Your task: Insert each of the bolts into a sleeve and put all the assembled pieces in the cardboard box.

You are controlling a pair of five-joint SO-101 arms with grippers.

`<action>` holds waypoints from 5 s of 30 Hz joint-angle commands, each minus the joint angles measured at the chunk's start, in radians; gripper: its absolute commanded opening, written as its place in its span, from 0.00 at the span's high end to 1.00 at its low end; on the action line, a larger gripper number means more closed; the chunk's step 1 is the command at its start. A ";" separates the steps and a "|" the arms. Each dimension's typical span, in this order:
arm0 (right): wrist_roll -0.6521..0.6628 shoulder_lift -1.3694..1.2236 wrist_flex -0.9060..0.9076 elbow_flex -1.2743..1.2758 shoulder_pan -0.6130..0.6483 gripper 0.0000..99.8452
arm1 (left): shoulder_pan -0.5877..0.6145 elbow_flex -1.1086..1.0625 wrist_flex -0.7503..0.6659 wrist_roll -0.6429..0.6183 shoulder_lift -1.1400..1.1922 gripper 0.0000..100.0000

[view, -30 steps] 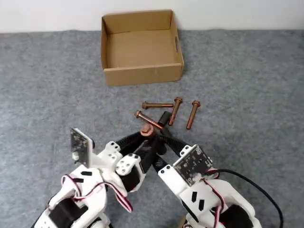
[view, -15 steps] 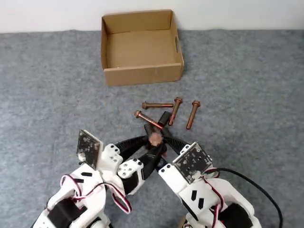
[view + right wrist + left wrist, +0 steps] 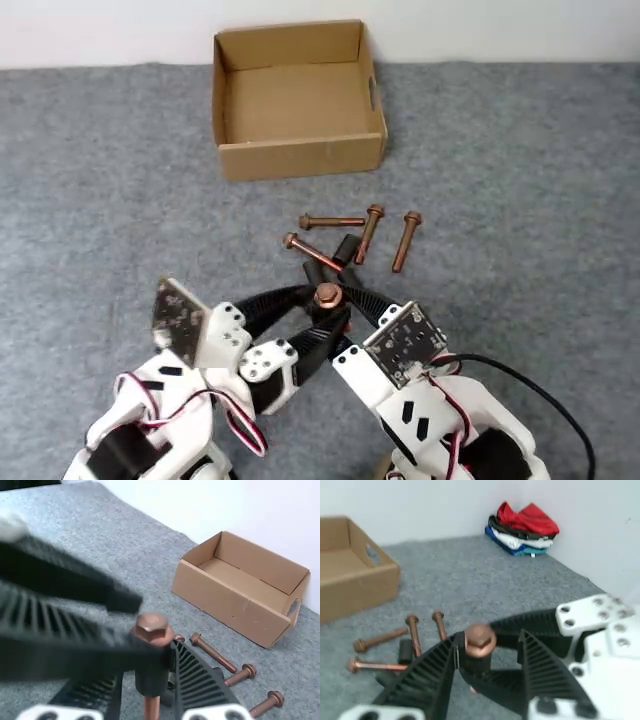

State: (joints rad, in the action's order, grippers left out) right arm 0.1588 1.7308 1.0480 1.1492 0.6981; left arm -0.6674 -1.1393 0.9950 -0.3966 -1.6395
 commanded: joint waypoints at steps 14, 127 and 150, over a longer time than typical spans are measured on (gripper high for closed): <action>-0.215 -0.397 -0.070 -0.180 -0.384 0.99 | 0.506 -0.148 -0.002 0.232 -0.006 1.00; -0.044 -2.285 0.745 -1.777 -0.328 0.98 | 0.706 -0.550 -0.074 0.258 0.000 1.00; 0.041 -2.451 0.746 -1.680 -0.260 0.80 | 0.706 -0.550 -0.074 0.258 0.002 1.00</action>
State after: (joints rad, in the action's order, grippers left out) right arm 0.1895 -0.7242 1.7538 -0.5585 0.4312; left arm 0.0353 -1.6916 0.9168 -0.1435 -1.6333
